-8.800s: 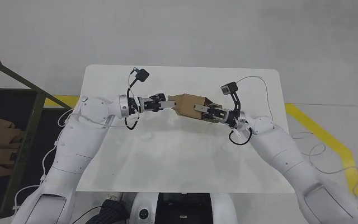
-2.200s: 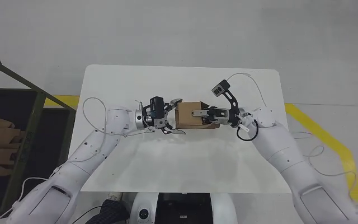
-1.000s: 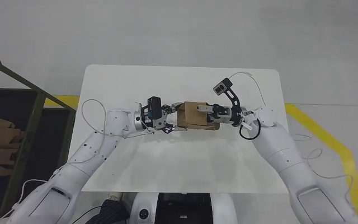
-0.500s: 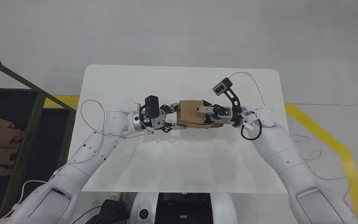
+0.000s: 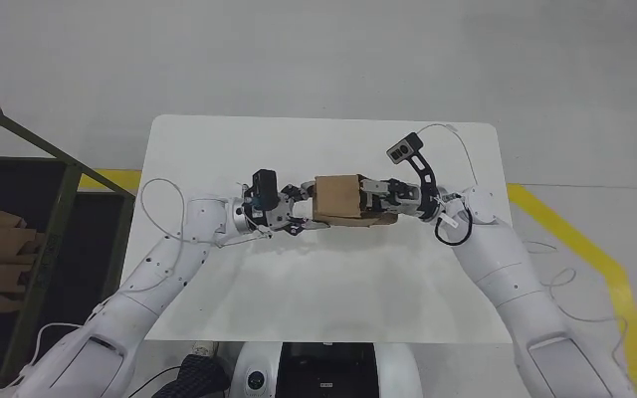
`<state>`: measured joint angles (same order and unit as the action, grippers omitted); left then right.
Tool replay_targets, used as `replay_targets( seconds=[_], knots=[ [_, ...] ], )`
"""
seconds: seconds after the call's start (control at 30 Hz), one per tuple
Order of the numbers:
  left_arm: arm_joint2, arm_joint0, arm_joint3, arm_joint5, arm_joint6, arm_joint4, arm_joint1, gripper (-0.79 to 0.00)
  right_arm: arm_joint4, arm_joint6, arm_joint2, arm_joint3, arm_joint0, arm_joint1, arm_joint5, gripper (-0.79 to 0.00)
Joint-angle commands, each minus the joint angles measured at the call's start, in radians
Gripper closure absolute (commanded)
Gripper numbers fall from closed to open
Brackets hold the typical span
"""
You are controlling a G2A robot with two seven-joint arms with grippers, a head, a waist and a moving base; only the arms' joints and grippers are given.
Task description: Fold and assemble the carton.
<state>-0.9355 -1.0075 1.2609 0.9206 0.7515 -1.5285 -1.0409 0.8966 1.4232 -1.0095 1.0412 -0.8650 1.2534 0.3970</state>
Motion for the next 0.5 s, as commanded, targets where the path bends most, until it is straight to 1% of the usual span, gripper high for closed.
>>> replay_targets(
  seconds=[0.0,0.07,0.1,0.17,0.2,0.27,0.3,0.33,0.47],
  knots=[
    [-0.005,-0.003,0.002,0.001,0.009,0.005,0.001,-0.332,-0.002,0.002,-0.017,0.002,-0.006,-0.003,-0.002,-0.339],
    [-0.01,-0.006,0.005,0.001,0.016,0.008,0.002,-0.323,-0.006,0.004,-0.032,0.004,-0.012,-0.007,-0.004,-0.28],
    [-0.012,-0.008,0.006,0.002,0.02,0.011,0.003,-0.32,-0.01,0.004,-0.039,0.004,-0.015,-0.008,-0.004,-0.219],
    [-0.015,-0.01,0.01,0.004,0.022,0.013,0.003,-0.314,-0.03,0.007,-0.047,0.003,-0.018,-0.011,-0.007,-0.163],
    [-0.016,-0.011,0.012,0.005,0.023,0.014,0.004,-0.314,-0.045,0.006,-0.05,0.0,-0.018,-0.013,-0.007,-0.154],
    [-0.018,-0.014,0.017,0.007,0.023,0.015,0.004,-0.311,-0.076,0.003,-0.052,0.0,-0.017,-0.015,-0.003,-0.071],
    [-0.019,-0.015,0.019,0.008,0.022,0.015,0.005,-0.311,-0.088,0.0,-0.052,0.0,-0.017,-0.016,0.0,-0.062],
    [-0.02,-0.015,0.02,0.009,0.02,0.015,0.005,-0.311,-0.097,-0.003,-0.052,0.002,-0.017,-0.016,0.003,-0.006],
    [-0.022,-0.018,0.027,0.013,0.016,0.013,0.006,-0.311,-0.121,-0.014,-0.052,0.009,-0.017,-0.016,0.014,0.0]
  ],
)
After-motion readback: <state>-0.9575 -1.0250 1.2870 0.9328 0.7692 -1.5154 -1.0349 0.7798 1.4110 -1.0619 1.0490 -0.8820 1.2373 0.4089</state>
